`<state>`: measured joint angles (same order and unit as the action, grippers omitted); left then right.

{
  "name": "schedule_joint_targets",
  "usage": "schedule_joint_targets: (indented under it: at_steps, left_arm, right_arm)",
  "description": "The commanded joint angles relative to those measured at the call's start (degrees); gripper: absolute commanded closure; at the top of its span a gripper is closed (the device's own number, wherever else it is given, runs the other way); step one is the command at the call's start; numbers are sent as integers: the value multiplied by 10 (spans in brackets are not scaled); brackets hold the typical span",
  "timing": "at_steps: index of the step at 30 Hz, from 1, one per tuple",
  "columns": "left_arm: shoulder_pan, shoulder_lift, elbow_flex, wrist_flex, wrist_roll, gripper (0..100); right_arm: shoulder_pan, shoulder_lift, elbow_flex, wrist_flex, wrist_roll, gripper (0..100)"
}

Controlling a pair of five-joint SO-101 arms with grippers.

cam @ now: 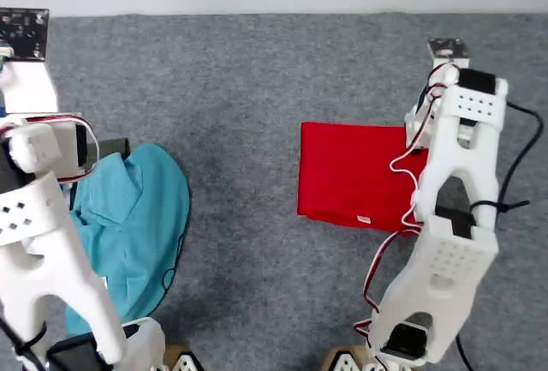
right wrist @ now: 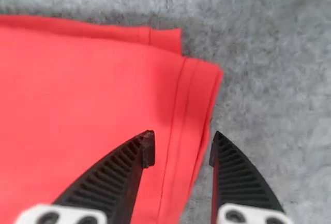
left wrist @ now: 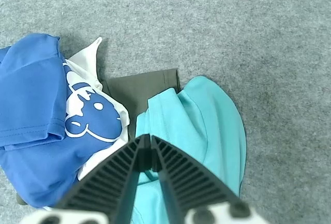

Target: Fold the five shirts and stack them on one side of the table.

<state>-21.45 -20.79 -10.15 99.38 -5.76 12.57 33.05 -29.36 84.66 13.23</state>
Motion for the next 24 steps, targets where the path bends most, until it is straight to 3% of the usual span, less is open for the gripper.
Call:
schedule_joint_targets:
  at_steps: [1, 24]
  left_arm:
    - [-1, -19, -5, 10, -1, 995]
    - [0, -19, -3, 11, -1, 995]
  right_arm:
    - [10, -1, -43, -27, -6, 821]
    - [7, 43, -43, -80, -4, 857]
